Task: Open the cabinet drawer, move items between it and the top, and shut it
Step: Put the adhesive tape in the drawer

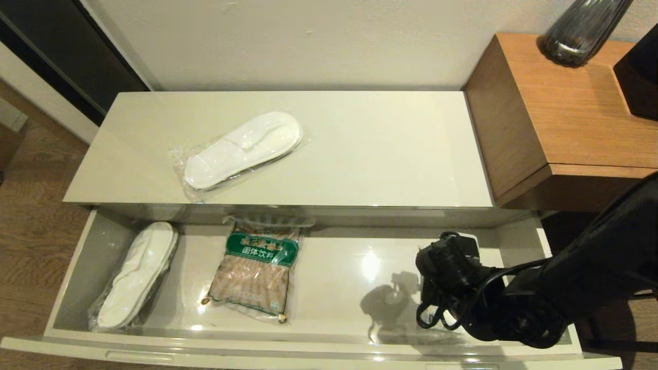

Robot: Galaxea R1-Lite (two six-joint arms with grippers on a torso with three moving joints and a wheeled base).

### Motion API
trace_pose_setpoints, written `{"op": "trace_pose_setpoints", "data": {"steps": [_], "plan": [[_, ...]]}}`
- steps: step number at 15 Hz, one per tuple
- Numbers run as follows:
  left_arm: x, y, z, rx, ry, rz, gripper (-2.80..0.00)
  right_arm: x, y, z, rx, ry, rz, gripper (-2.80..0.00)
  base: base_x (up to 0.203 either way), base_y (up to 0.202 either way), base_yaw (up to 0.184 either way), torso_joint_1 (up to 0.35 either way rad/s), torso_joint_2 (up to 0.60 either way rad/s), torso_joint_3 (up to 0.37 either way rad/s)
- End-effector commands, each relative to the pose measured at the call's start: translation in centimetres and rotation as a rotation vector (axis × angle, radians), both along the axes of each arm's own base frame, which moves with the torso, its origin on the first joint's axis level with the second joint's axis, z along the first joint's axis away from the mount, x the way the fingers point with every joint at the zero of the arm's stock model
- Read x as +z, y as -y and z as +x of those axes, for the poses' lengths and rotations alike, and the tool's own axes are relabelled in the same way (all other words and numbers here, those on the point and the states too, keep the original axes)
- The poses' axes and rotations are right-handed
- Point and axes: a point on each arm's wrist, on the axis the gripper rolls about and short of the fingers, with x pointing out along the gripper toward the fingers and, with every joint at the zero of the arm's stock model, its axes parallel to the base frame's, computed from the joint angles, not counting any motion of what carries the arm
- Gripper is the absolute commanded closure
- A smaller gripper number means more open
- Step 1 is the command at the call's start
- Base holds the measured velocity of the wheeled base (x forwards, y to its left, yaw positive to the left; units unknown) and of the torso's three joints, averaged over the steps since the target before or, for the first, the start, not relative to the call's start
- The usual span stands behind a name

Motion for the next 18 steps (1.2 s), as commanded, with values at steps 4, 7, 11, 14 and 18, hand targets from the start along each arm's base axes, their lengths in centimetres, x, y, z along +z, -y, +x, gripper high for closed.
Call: {"op": "trace_pose_setpoints", "data": {"steps": [4, 7, 11, 14, 18], "plan": [[0.0, 0.0, 0.0, 0.000, 0.000, -0.001, 0.00, -5.4, -0.5, 2.9, -0.085, 0.003, -0.080, 0.00, 0.000, 0.000, 0.000, 0.000, 0.00, 0.000], [0.0, 0.0, 0.0, 0.000, 0.000, -0.001, 0.00, -7.3, -0.5, 5.0, -0.107, -0.003, -0.131, 0.00, 0.000, 0.000, 0.000, 0.000, 0.00, 0.000], [0.0, 0.0, 0.0, 0.000, 0.000, 0.001, 0.00, -7.1, -0.3, 6.1, -0.100, 0.000, -0.151, 0.00, 0.000, 0.000, 0.000, 0.000, 0.00, 0.000], [0.0, 0.0, 0.0, -0.002, 0.000, 0.001, 0.00, -6.7, -0.2, 5.9, -0.103, 0.006, -0.144, -2.80, 0.000, 0.000, 0.000, 0.000, 0.00, 0.000], [0.0, 0.0, 0.0, -0.002, 0.000, 0.002, 0.00, -5.0, 0.4, 4.8, -0.098, 0.012, -0.130, -2.80, 0.000, 0.000, 0.000, 0.000, 0.00, 0.000]]}}
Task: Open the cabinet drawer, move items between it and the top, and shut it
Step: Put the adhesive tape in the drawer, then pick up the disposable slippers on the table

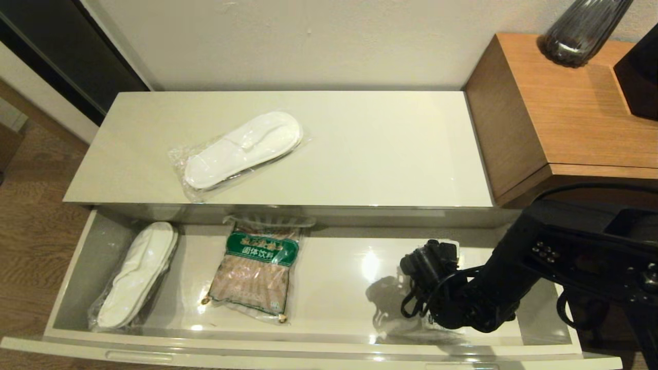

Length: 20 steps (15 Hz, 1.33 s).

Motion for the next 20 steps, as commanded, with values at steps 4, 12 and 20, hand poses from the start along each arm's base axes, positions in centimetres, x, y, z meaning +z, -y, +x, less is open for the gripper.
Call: {"op": "trace_pose_setpoints", "data": {"steps": [4, 12, 20], "plan": [[0.0, 0.0, 0.0, 0.002, 0.001, -0.002, 0.00, 4.1, 0.7, -1.3, 0.008, 0.046, 0.038, -2.80, 0.000, 0.000, 0.000, 0.000, 0.00, 0.000], [0.0, 0.0, 0.0, 0.002, 0.001, -0.003, 0.00, 17.3, 5.4, -10.5, 0.071, 0.106, 0.204, -2.80, 0.000, 0.000, 0.000, 0.000, 0.00, 0.000], [0.0, 0.0, 0.0, 0.002, 0.001, -0.003, 0.00, 25.7, 16.8, -28.8, 0.076, 0.001, 0.207, 0.00, 0.000, 0.000, 0.000, 0.000, 0.00, 0.000]]}}
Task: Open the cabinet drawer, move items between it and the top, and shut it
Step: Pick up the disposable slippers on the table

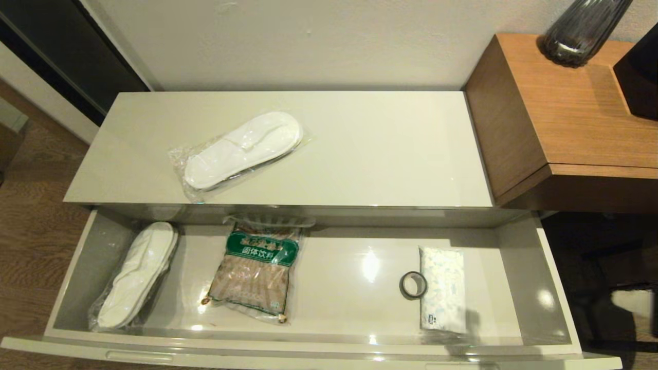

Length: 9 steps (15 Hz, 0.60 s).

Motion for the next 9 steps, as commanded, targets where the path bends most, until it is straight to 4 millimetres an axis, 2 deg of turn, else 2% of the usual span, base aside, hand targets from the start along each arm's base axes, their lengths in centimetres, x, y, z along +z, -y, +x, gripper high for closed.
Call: {"op": "trace_pose_setpoints", "data": {"steps": [1, 3, 5, 7, 9], "plan": [[0.0, 0.0, 0.0, 0.000, 0.000, -0.001, 0.00, 3.3, 4.7, -7.1, -0.042, 0.023, 0.022, 0.00, 0.000, 0.000, 0.000, 0.000, 0.00, 0.000], [0.0, 0.0, 0.0, 0.000, 0.000, -0.001, 0.00, 5.8, 6.6, -11.1, -0.108, 0.051, 0.064, 0.00, 0.000, 0.000, 0.000, 0.000, 0.00, 0.000], [0.0, 0.0, 0.0, 0.000, 0.000, -0.001, 0.00, 7.0, 7.2, -16.0, -0.189, 0.112, 0.140, 0.00, 0.000, 0.000, 0.000, 0.000, 0.00, 0.000], [0.0, 0.0, 0.0, 0.000, 0.000, -0.001, 0.00, 5.5, 6.5, -20.5, -0.170, 0.165, 0.165, 0.00, 0.000, 0.000, 0.000, 0.000, 0.00, 0.000], [0.0, 0.0, 0.0, 0.000, 0.000, -0.001, 0.00, 2.5, 5.4, -23.5, -0.123, 0.186, 0.097, 0.00, 0.000, 0.000, 0.000, 0.000, 0.00, 0.000]]}}
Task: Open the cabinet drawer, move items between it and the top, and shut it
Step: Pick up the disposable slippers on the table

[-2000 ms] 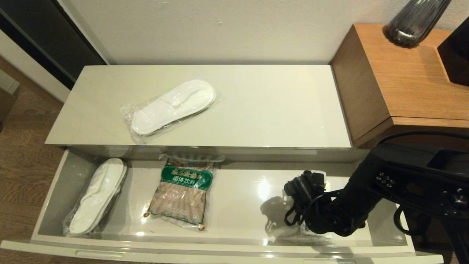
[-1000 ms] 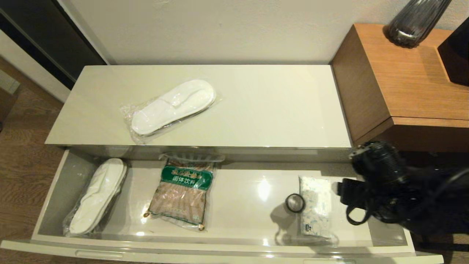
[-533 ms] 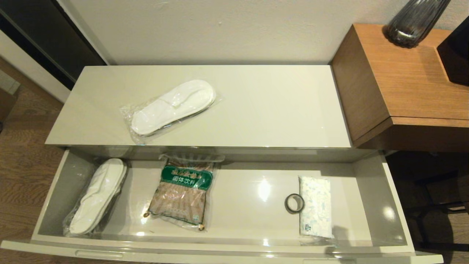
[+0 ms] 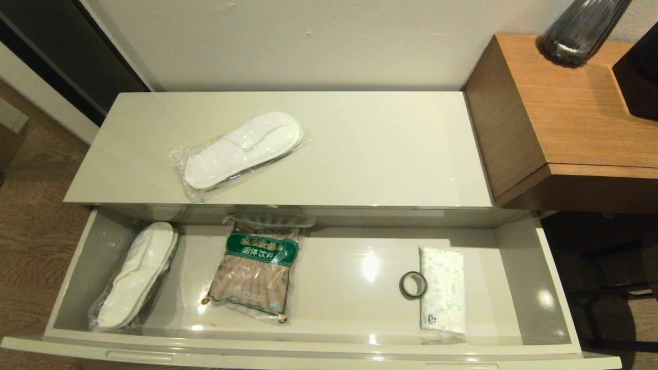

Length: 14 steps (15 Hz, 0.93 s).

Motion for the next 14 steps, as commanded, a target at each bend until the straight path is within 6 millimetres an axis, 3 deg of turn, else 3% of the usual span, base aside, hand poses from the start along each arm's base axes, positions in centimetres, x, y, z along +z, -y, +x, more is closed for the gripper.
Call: {"op": "trace_pose_setpoints", "data": {"steps": [1, 3, 4, 6, 8, 12, 14], "plan": [[0.0, 0.0, 0.0, 0.000, 0.001, -0.001, 0.00, -4.7, -0.9, -5.2, 0.026, 0.098, -0.082, 0.00, 0.000, 0.000, 0.000, 0.000, 0.00, 0.000], [0.0, 0.0, 0.0, 0.000, 0.001, -0.001, 0.00, -8.4, -1.2, -6.2, 0.089, 0.129, -0.184, 0.00, 0.000, 0.000, 0.000, 0.000, 0.00, 0.000], [0.0, 0.0, 0.0, 0.000, 0.001, -0.001, 0.00, -9.9, -1.3, -5.4, 0.121, 0.193, -0.258, 0.00, 0.000, 0.000, 0.000, 0.000, 0.00, 0.000], [0.0, 0.0, 0.0, 0.000, 0.001, -0.001, 0.00, -10.0, -1.3, -1.9, 0.099, 0.452, -0.389, 0.00, 0.000, 0.000, 0.000, 0.000, 0.00, 0.000], [0.0, 0.0, 0.0, 0.000, 0.001, -0.001, 0.00, -11.0, -1.3, 1.9, 0.059, 0.591, -0.459, 0.00, 0.000, 0.000, 0.000, 0.000, 0.00, 0.000], [0.0, 0.0, 0.0, 0.000, 0.001, -0.001, 0.00, -16.9, -1.4, 7.6, 0.068, 0.695, -0.523, 0.00, 0.000, 0.000, 0.000, 0.000, 0.00, 0.000], [0.0, 0.0, 0.0, 0.000, 0.002, -0.001, 0.00, -19.3, -1.6, 8.6, 0.172, 0.674, -0.509, 0.00, 0.000, 0.000, 0.000, 0.000, 0.00, 0.000]]}}
